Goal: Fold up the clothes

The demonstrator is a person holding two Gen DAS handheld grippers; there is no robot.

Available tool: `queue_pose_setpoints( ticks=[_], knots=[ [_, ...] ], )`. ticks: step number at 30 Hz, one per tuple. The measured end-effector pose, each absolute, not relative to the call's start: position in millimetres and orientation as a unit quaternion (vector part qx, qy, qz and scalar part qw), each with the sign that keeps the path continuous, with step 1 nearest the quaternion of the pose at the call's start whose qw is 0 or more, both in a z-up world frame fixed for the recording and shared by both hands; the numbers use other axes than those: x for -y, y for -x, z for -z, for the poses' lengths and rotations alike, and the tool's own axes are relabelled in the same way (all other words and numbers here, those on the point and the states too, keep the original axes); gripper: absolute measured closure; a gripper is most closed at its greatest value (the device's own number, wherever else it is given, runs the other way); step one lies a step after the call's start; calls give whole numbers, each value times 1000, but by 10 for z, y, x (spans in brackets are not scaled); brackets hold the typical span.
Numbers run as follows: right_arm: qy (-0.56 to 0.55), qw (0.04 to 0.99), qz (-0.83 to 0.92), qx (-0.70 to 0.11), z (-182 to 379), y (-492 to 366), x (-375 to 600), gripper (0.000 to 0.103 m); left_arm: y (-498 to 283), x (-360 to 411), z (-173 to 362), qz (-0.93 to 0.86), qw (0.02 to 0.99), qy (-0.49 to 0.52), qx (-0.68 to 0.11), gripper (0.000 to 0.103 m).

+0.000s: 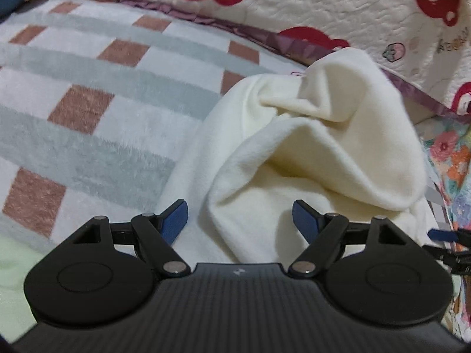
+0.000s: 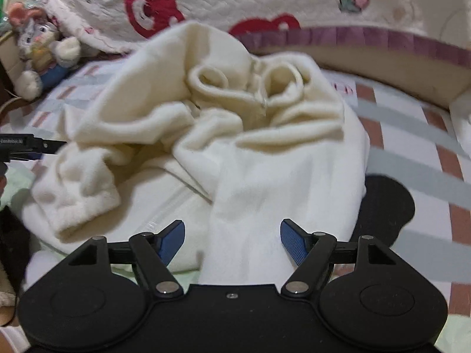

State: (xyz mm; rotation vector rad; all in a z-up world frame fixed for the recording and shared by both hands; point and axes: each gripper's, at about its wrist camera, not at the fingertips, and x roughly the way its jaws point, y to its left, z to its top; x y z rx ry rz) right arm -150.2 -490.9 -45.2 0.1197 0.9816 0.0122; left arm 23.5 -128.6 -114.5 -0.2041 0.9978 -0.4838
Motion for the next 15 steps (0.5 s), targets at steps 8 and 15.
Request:
queue_pose_setpoints(
  ticks=[8, 15],
  knots=[
    [16, 887, 46, -460, 708, 1368, 4919, 55, -333, 1517, 1288, 188, 868, 20, -459, 66],
    [55, 904, 78, -417, 424, 1326, 5057, 89, -313, 1260, 843, 156, 898, 8, -412, 91]
  ],
)
